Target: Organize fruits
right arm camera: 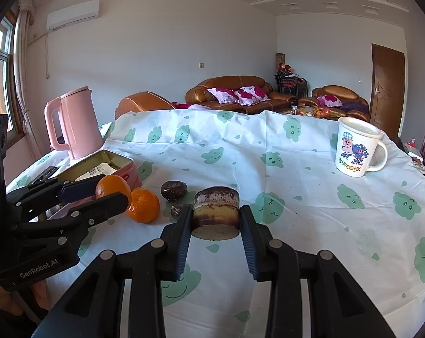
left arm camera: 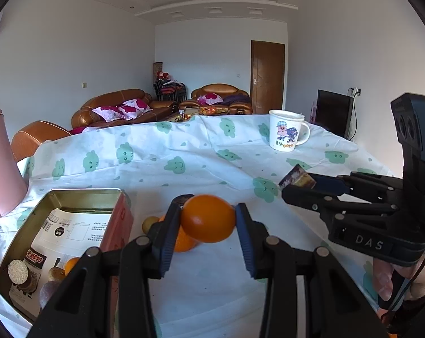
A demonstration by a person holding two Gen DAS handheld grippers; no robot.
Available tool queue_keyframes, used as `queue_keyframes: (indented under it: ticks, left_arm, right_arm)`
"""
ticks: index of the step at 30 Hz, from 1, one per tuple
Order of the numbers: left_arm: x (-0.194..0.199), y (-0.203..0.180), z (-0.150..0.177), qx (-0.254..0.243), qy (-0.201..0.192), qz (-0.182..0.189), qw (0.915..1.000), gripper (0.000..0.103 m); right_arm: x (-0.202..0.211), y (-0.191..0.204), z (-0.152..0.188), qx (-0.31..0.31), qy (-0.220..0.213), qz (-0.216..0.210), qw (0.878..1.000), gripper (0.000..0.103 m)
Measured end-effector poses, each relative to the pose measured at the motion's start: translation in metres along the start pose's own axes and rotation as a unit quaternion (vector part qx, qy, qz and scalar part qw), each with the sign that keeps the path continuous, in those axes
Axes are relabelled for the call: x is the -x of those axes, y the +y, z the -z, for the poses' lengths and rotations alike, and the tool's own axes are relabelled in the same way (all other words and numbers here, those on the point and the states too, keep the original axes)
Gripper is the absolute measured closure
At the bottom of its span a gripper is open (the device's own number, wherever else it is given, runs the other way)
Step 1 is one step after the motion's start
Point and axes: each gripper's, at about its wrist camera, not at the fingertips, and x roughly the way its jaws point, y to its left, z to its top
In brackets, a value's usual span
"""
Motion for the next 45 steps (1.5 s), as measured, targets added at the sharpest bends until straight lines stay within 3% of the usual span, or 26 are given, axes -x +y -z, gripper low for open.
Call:
queue_keyframes:
  ticks: [28,37,41,45]
  left_arm:
    - [0.022,0.001,0.001,0.001,-0.062,-0.02,0.9979,0.061]
    - [0.03,-0.001,0.001,-0.004,-0.085,-0.024,0.9961,0.061]
    - [0.031,0.0,0.001,-0.004,-0.084,-0.019,0.9963,0.061]
    - [0.034,0.003,0.003,-0.004,-0.078,-0.013,0.9968,0.061]
  right_arm:
    - [0.025,0.01,0.002,0.027,-0.068,0.017,0.997,0.067]
    - [0.033,0.016,0.004,0.04,-0.088,0.04,0.995,0.067]
    - [0.03,0.02,0.003,0.049,-0.081,0.046,0.994,0.067]
    - [0.022,0.025,0.0,0.041,-0.06,0.017,0.997,0.067]
